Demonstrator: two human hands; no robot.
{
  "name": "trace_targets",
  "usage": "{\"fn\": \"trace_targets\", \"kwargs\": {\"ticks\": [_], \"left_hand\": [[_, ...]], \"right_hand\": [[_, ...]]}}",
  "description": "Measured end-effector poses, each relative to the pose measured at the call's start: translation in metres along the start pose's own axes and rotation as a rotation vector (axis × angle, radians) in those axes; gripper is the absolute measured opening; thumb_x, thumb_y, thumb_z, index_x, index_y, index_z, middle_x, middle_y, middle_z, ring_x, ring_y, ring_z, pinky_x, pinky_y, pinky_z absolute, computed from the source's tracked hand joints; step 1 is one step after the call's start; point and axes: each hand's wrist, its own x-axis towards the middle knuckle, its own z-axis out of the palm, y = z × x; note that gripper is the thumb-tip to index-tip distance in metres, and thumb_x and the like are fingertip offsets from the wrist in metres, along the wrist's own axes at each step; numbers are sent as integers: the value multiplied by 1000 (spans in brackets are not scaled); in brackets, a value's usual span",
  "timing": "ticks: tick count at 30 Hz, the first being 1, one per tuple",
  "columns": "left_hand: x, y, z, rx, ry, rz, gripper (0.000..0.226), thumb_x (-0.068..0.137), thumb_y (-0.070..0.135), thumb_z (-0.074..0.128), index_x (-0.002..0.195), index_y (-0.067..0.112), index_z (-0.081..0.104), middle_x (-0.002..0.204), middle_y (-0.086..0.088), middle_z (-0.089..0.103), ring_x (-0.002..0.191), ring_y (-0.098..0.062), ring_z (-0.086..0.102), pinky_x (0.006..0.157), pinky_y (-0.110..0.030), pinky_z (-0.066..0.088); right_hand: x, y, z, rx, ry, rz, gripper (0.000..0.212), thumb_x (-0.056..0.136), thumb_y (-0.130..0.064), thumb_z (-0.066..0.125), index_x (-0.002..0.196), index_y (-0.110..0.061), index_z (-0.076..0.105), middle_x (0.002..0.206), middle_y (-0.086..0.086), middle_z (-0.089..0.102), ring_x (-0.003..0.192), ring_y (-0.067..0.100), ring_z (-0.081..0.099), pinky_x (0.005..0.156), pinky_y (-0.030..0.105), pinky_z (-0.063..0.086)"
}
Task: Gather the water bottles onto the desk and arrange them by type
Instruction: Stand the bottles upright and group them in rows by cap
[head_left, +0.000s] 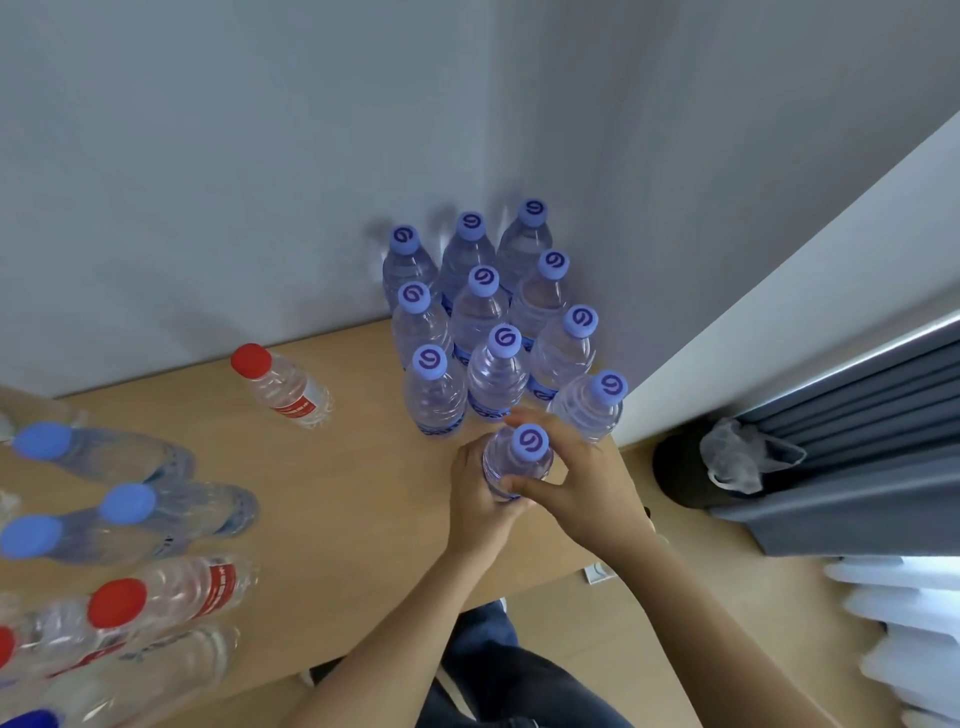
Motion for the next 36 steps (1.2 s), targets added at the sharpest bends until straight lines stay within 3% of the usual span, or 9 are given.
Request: {"fn": "trace_targets", "kwargs": {"ticks": [3, 10, 15, 20, 26, 28, 31, 33, 36], "left_hand": [[4, 4, 4, -21, 25, -2, 38, 64, 5, 70, 99, 20, 69, 92, 0, 73, 89, -22, 71, 75, -37, 58], [13, 0, 14, -38, 82, -175, 42, 66, 6, 71, 106, 1, 63, 102, -17, 67, 100, -33, 64, 86, -53, 52], [19, -4, 18, -44, 78, -217, 43, 67, -2, 73, 109, -3, 62, 108, -20, 65, 106, -36, 62, 89, -55, 50], [18, -2, 18, -22, 80, -162, 42, 65, 9, 73, 105, 0, 62, 103, -19, 65, 101, -36, 63, 86, -56, 50], [5, 8, -6, -29, -58, -210, 81, 63, 7, 88, 132, 17, 47, 129, 0, 57, 120, -10, 57, 102, -31, 47], [-1, 16, -23, -18, -79, -230, 74, 68, 7, 86, 131, 15, 48, 129, 2, 58, 125, -12, 53, 107, -29, 42], [-12, 39, -59, -49, -60, -247, 63, 75, 6, 83, 123, 31, 53, 126, 21, 56, 124, 5, 50, 104, -12, 37], [-19, 56, -89, -76, -15, -226, 59, 76, 5, 83, 117, 38, 55, 123, 24, 58, 117, 14, 52, 98, -8, 38], [-31, 86, -138, -141, 113, -190, 60, 73, 10, 87, 122, 28, 58, 125, 18, 61, 116, 11, 54, 99, -10, 41]], "right_hand": [[5, 2, 0, -63, 16, -18, 56, 75, -2, 81, 127, -8, 61, 123, -3, 56, 104, -32, 37, 87, -4, 28], [20, 5, 1, -113, 56, 17, 63, 75, -3, 79, 132, -15, 54, 117, -7, 55, 99, -15, 42, 82, -5, 30], [25, 7, 3, -113, 70, 51, 54, 73, -4, 79, 118, -13, 51, 100, -15, 55, 93, -23, 48, 74, -2, 36], [30, 4, 3, -180, 67, 40, 50, 72, -7, 80, 113, -11, 52, 101, -5, 59, 91, 8, 56, 71, 6, 42], [34, -18, 1, -174, 77, -11, 60, 74, -14, 82, 126, -14, 51, 119, -4, 55, 101, 4, 49, 77, -1, 36], [36, -33, 0, -151, 121, -49, 57, 76, -15, 82, 125, -13, 53, 120, -5, 57, 105, 5, 51, 81, -1, 35], [41, -62, 0, -111, 182, -135, 47, 76, -14, 82, 118, -11, 58, 114, 0, 64, 109, 12, 58, 91, 12, 43], [45, -83, 4, -51, 203, -168, 40, 78, -15, 80, 112, -15, 59, 109, -2, 65, 105, 12, 60, 92, 21, 47], [51, -112, 22, 53, 154, -226, 38, 80, -18, 80, 109, -25, 57, 111, -7, 65, 107, 2, 59, 93, 14, 45]]}}
